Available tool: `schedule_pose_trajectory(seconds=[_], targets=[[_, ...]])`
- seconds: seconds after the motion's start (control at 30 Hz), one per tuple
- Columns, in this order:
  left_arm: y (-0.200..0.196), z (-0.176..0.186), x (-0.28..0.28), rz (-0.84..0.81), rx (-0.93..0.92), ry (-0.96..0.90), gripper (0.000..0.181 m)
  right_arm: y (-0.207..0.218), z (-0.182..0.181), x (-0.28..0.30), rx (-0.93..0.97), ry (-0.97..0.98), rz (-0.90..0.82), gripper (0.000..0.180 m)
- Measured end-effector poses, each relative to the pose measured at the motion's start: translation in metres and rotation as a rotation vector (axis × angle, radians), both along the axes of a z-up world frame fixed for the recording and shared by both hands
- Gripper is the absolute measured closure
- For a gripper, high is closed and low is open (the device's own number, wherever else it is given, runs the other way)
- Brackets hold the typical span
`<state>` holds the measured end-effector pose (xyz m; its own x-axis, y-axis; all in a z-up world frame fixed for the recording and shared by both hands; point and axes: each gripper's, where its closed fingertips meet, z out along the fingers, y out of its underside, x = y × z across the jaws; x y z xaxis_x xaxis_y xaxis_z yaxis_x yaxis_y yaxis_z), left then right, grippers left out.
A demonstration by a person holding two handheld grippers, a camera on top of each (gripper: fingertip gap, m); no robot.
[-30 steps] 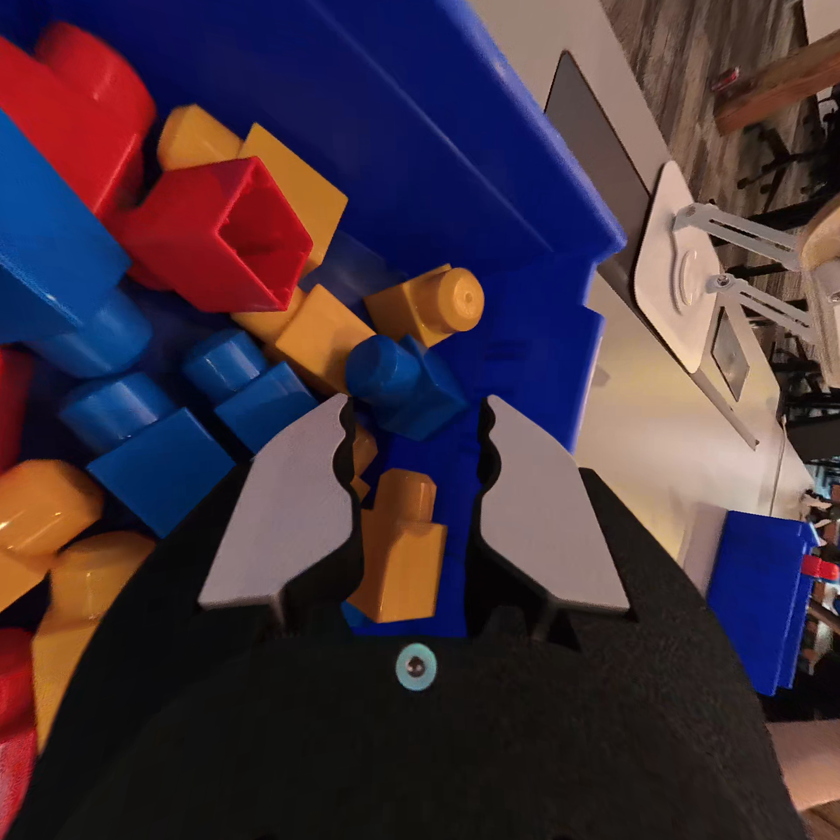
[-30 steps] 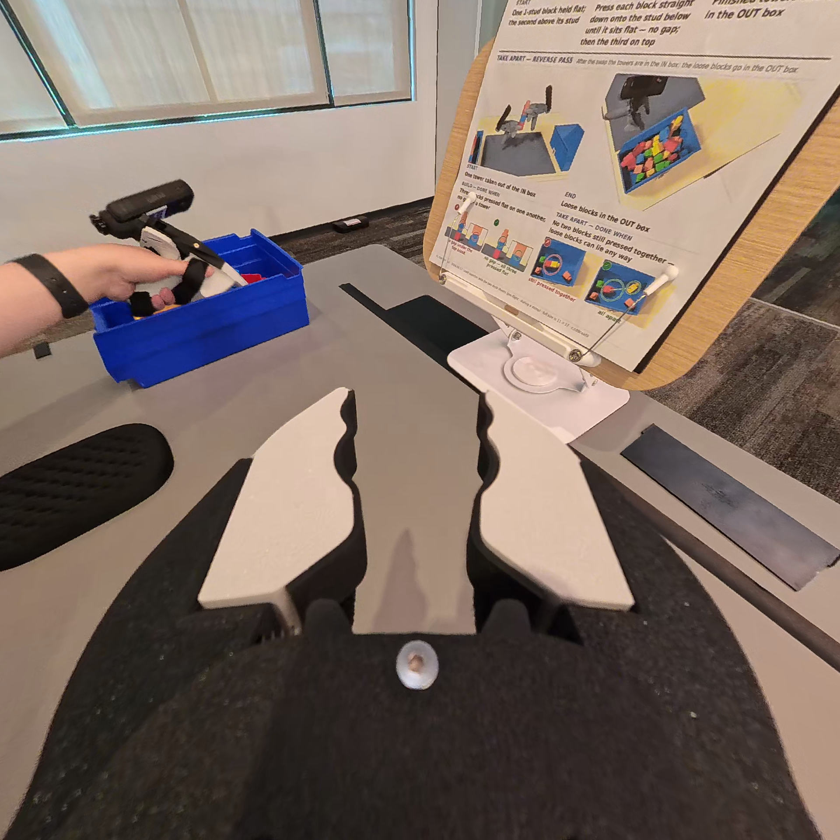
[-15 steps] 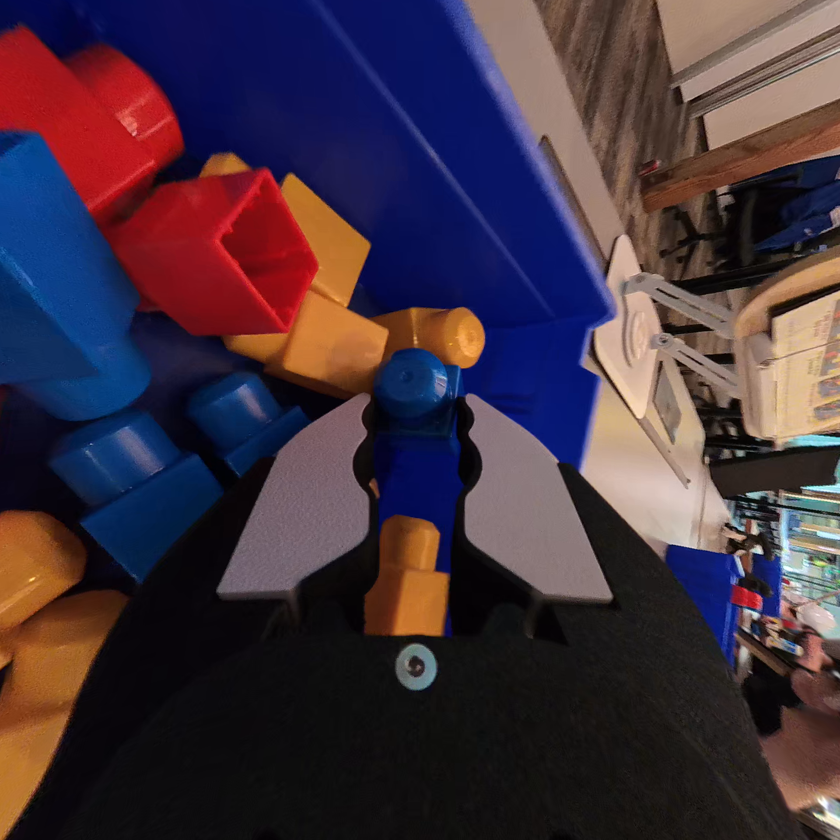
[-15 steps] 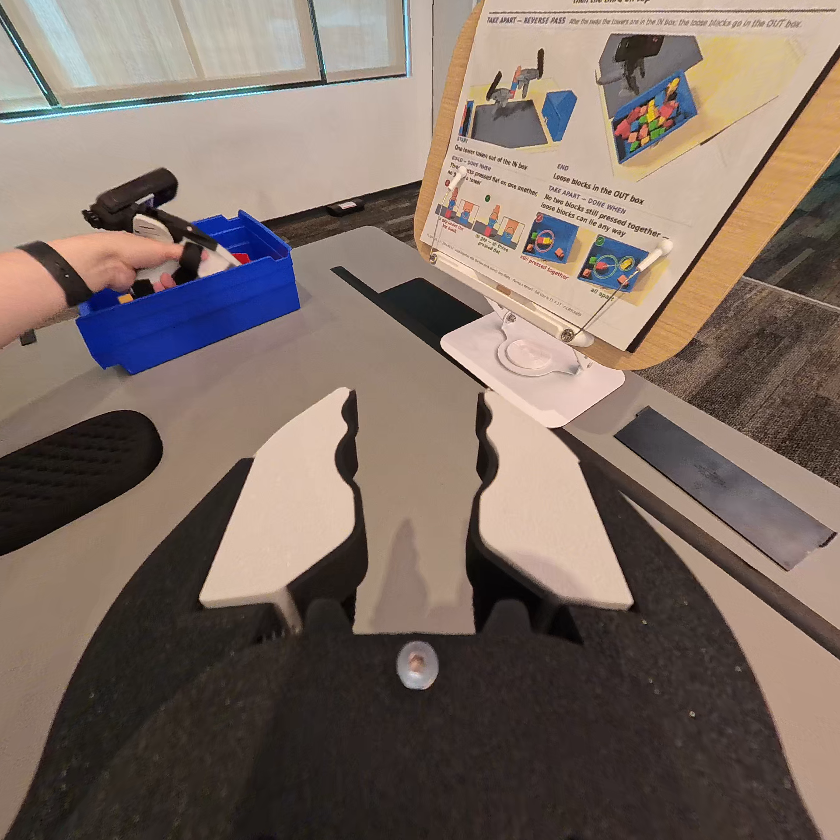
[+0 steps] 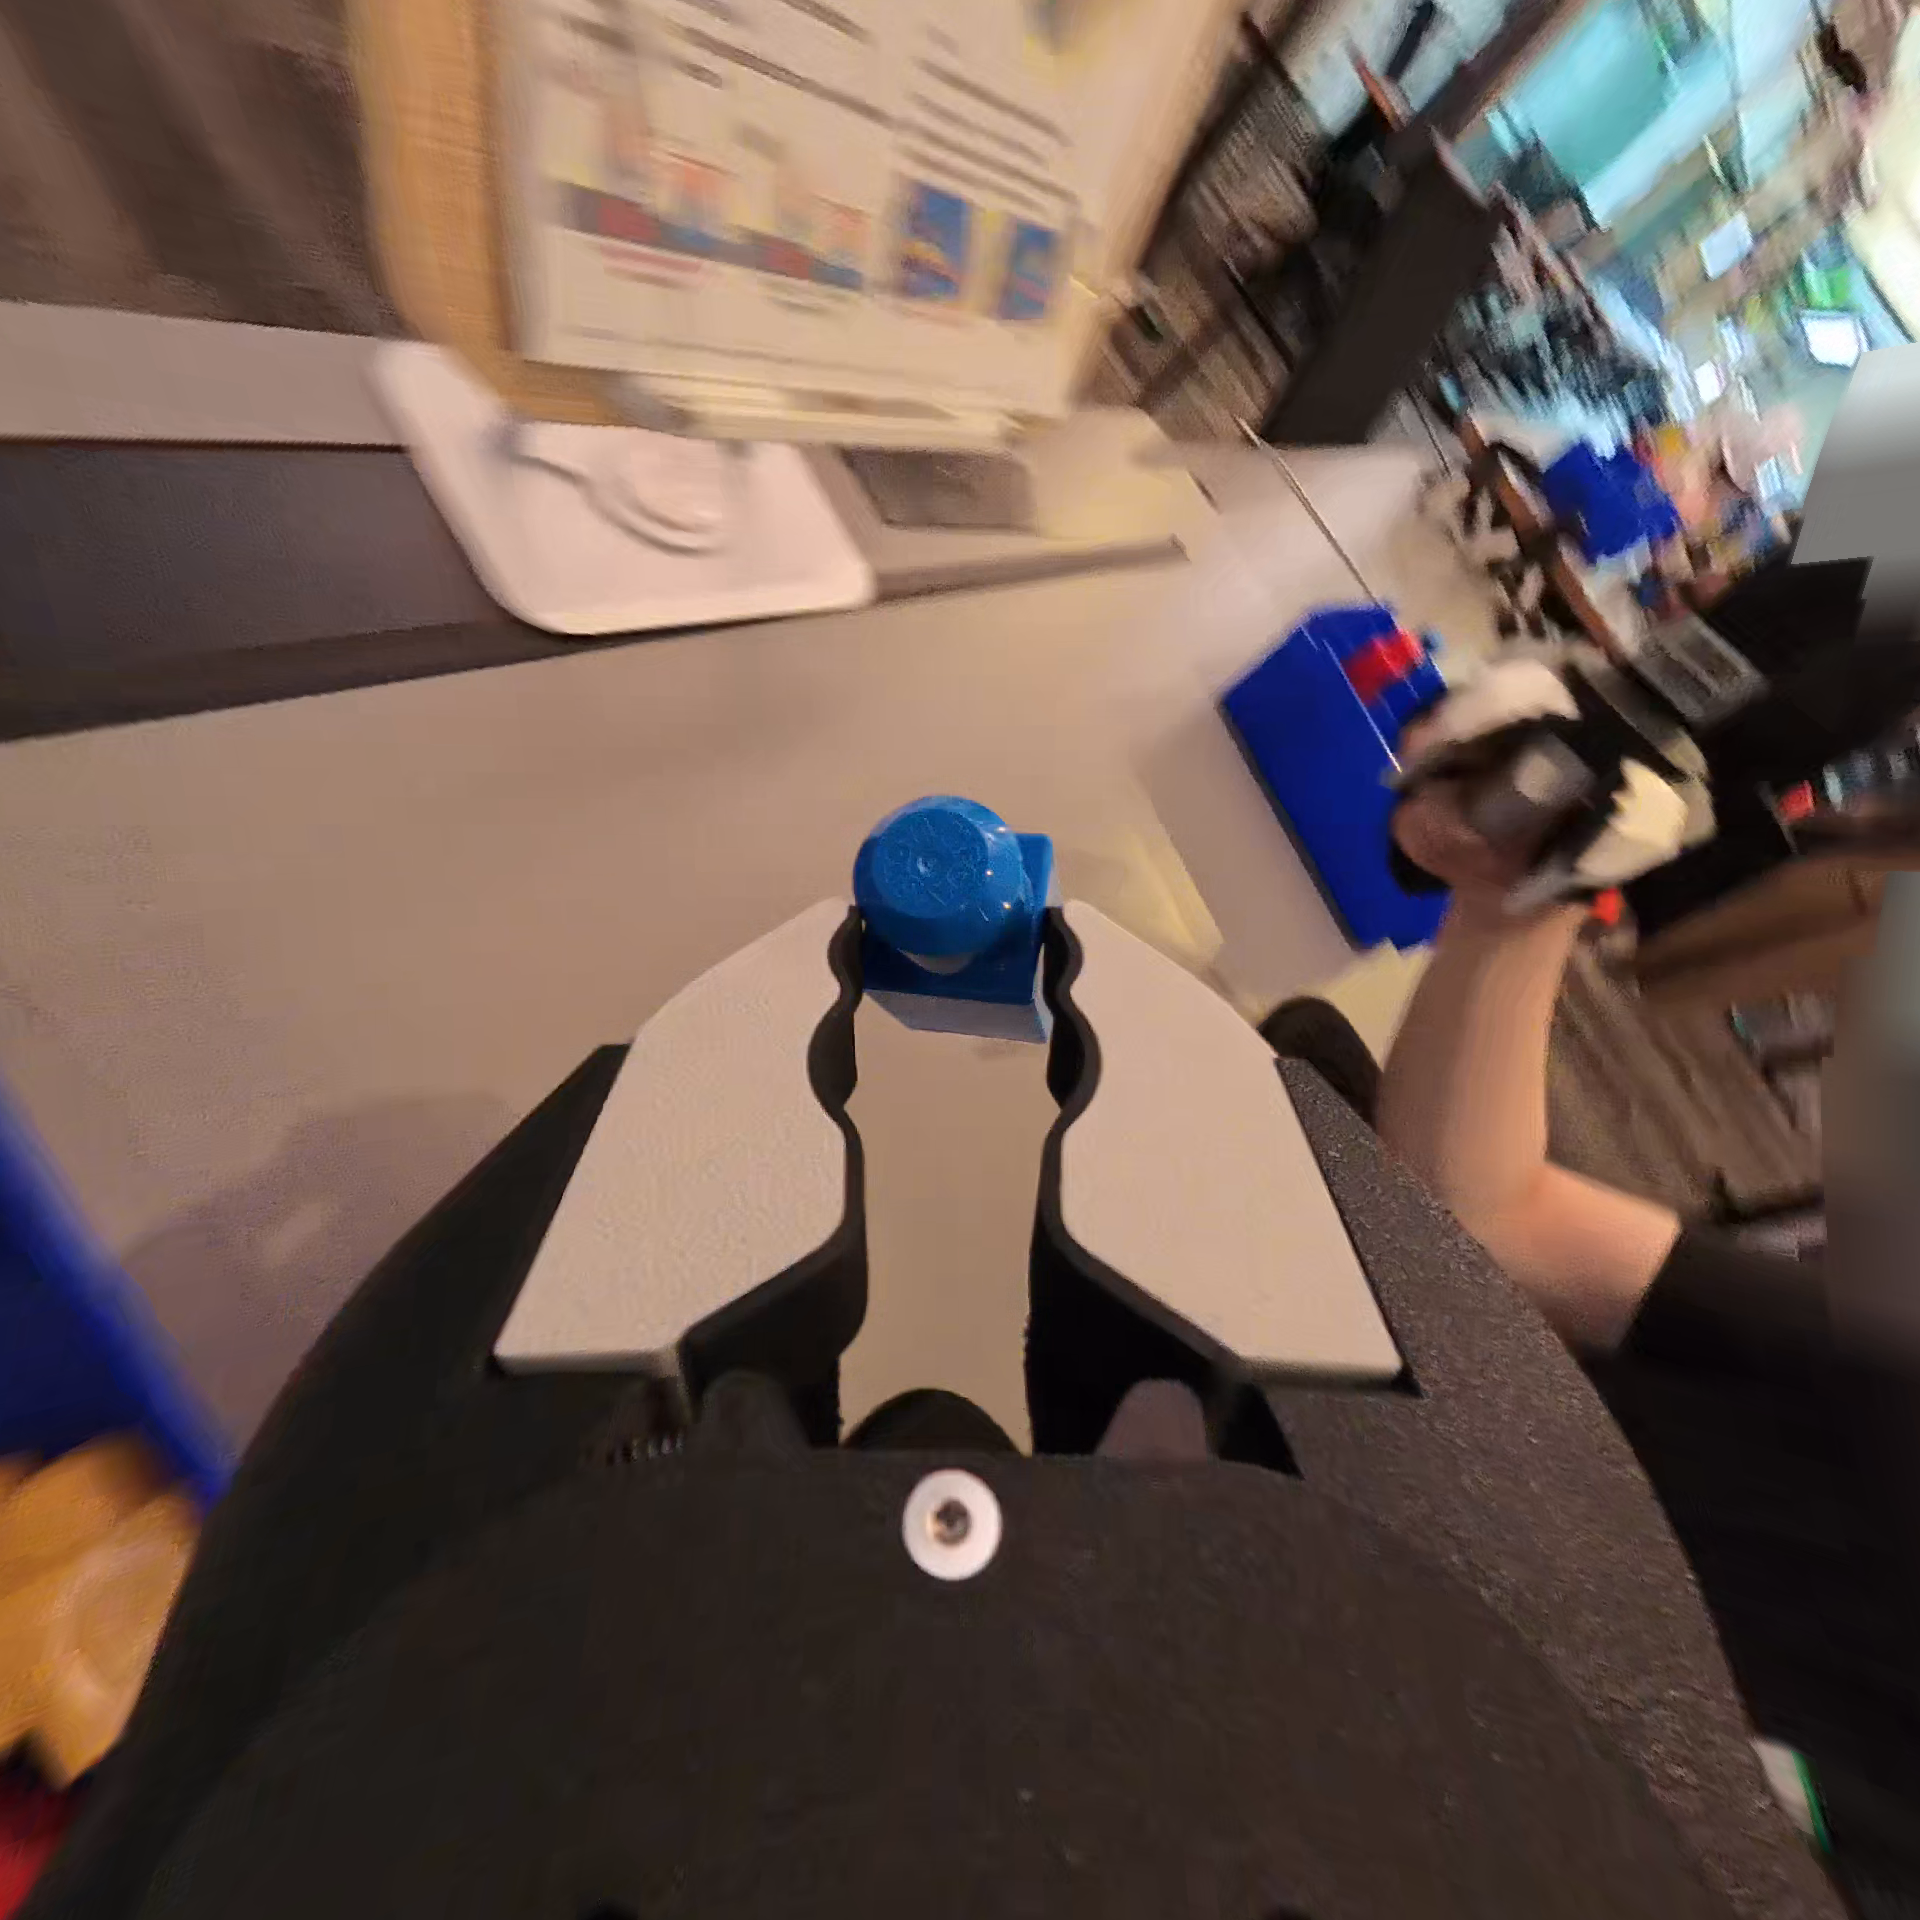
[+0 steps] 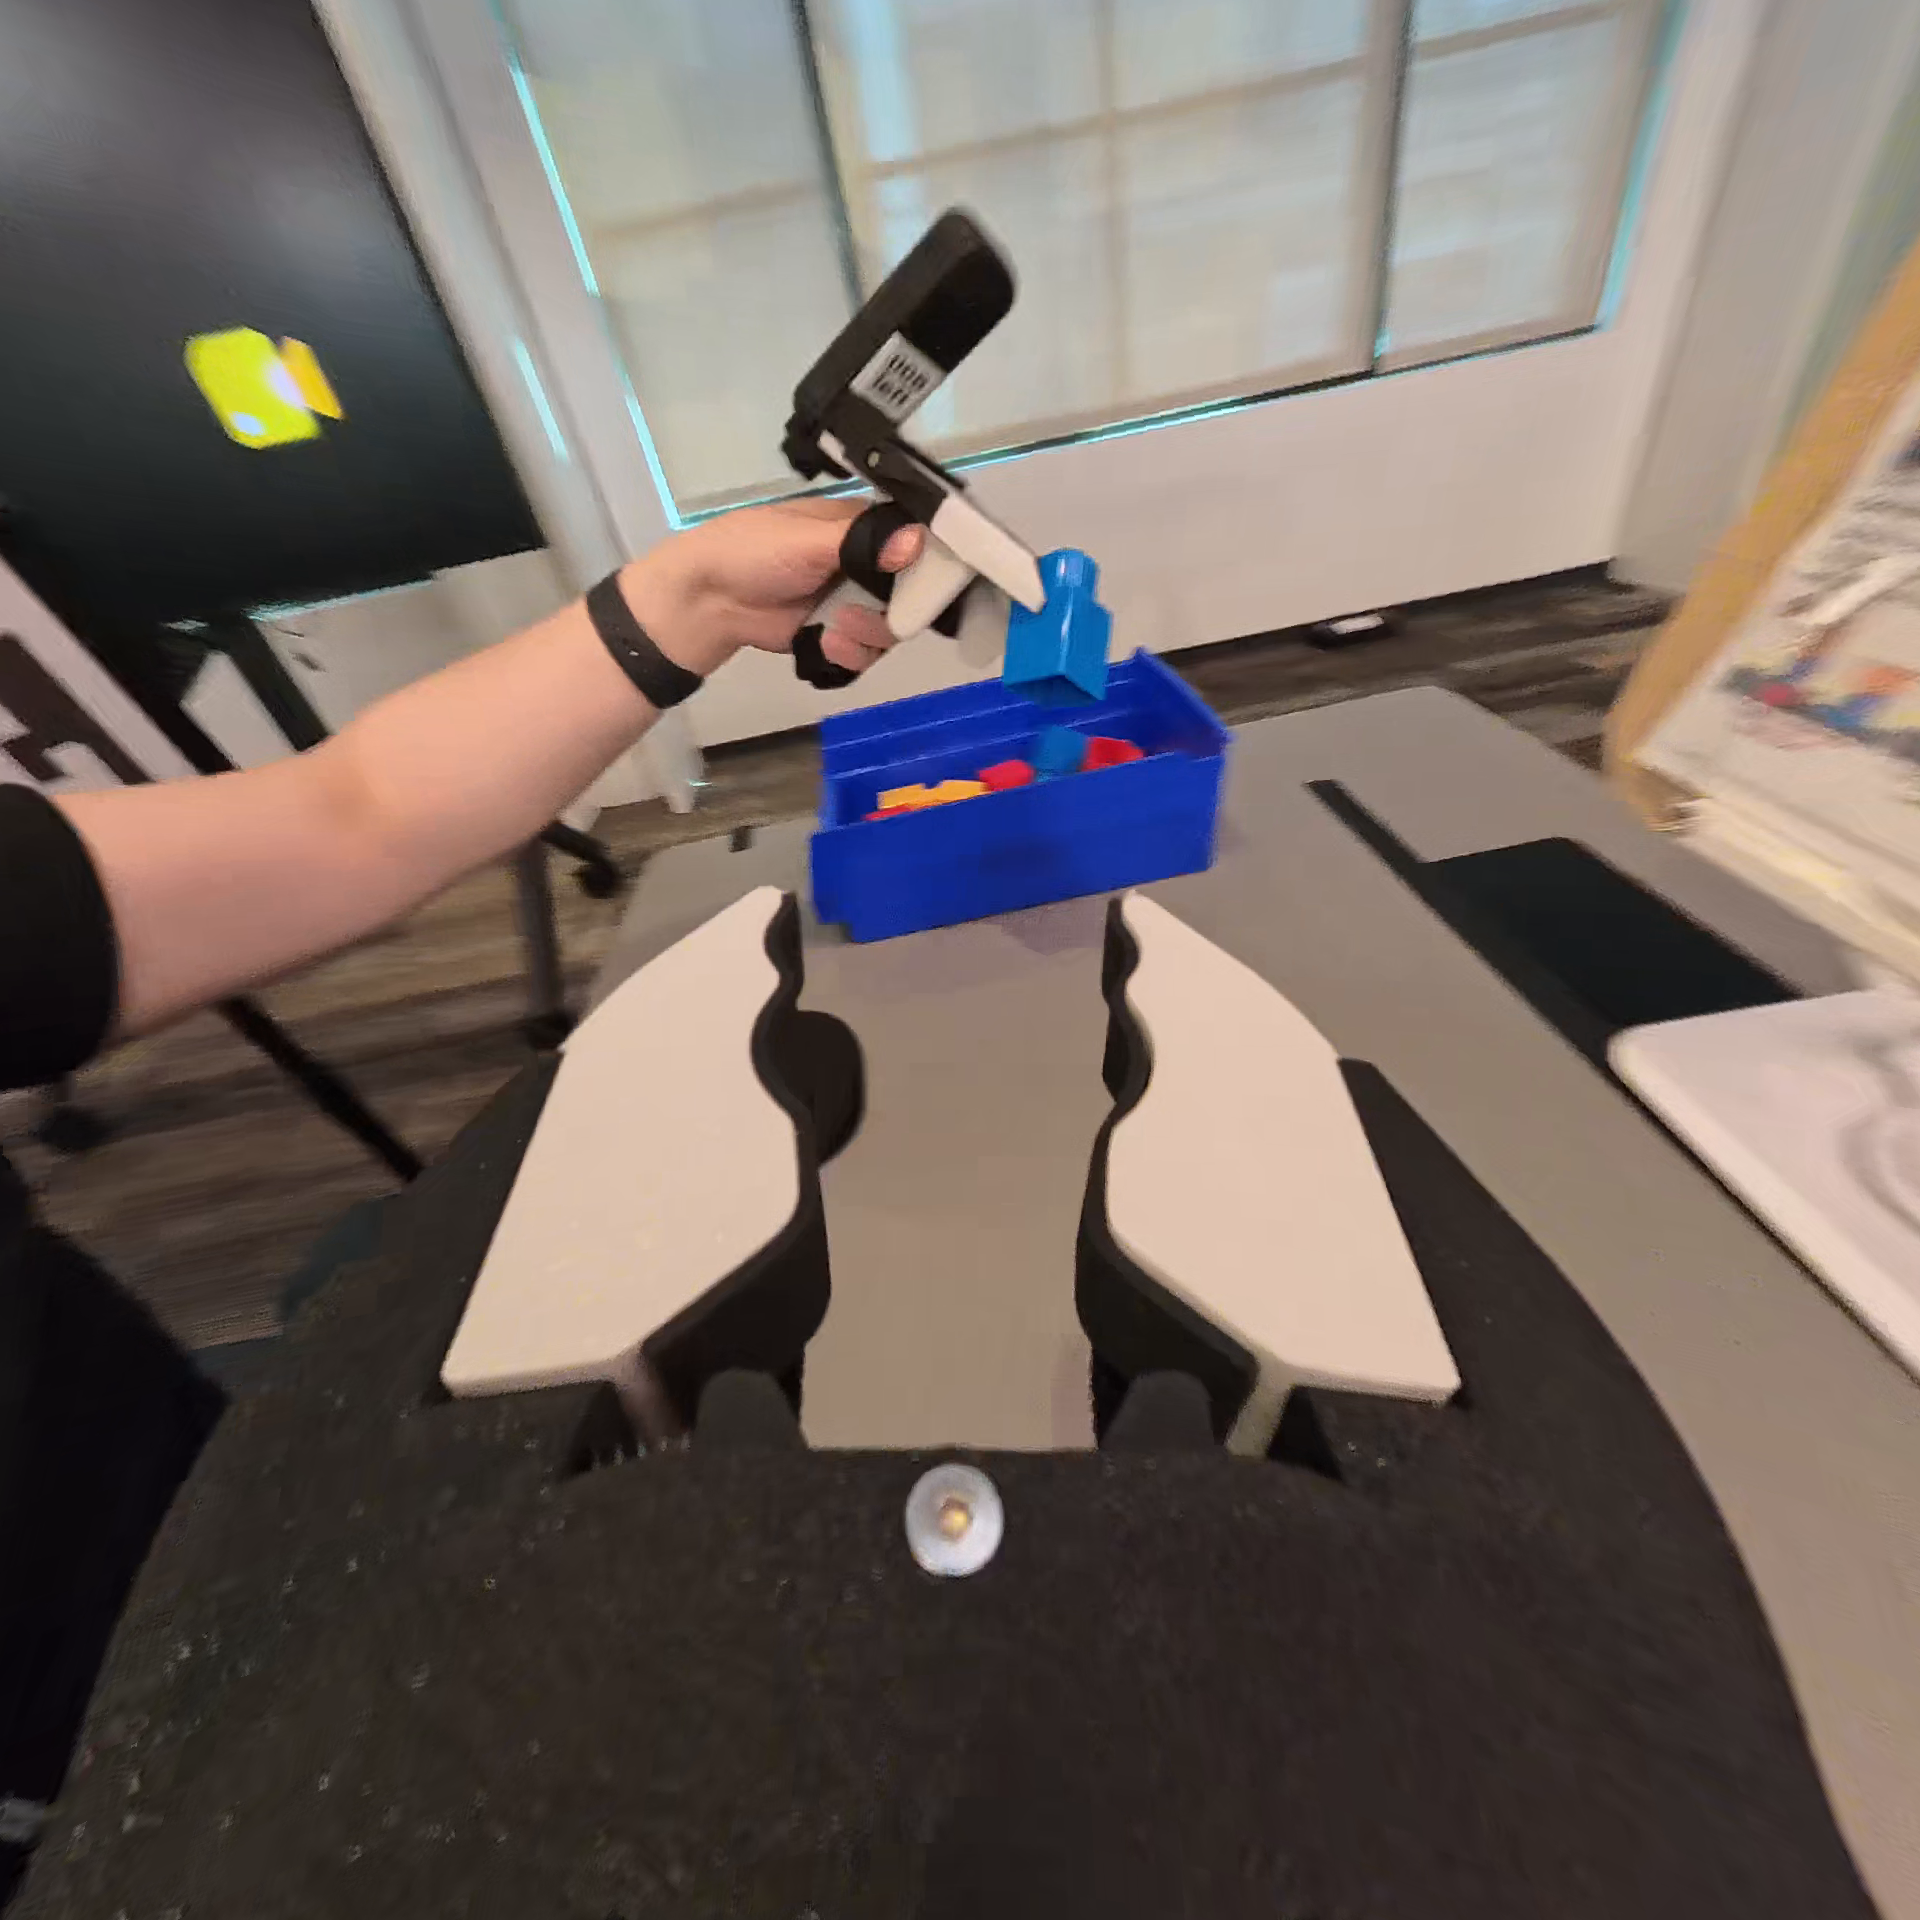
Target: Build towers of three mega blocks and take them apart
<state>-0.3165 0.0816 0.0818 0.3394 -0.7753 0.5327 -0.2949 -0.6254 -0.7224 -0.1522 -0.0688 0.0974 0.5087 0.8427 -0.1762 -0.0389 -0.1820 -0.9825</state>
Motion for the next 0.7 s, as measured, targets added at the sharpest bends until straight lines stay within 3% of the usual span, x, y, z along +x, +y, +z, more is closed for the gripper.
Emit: schedule_pose_trajectory(seconds=[0.1,0.27,0.47,0.6,0.7], targets=[[-0.061,0.005,0.051,-0.193,0.043,0.018,0.148,0.017,-0.018,-0.018,-0.129,-0.007,-0.033,0.106],[-0.129,-0.001,0.098,-0.401,0.111,0.070,0.148,0.017,-0.034,-0.044,-0.204,0.003,0.073,0.104],[-0.153,-0.002,0.116,-0.456,0.162,0.095,0.148,0.007,-0.038,-0.057,-0.220,-0.012,0.161,0.107],[-0.156,-0.004,0.118,-0.460,0.191,0.112,0.148,-0.002,-0.041,-0.066,-0.235,-0.030,0.236,0.129],[-0.158,-0.003,0.118,-0.460,0.185,0.101,0.148,-0.002,-0.037,-0.069,-0.236,-0.004,0.244,0.128]])
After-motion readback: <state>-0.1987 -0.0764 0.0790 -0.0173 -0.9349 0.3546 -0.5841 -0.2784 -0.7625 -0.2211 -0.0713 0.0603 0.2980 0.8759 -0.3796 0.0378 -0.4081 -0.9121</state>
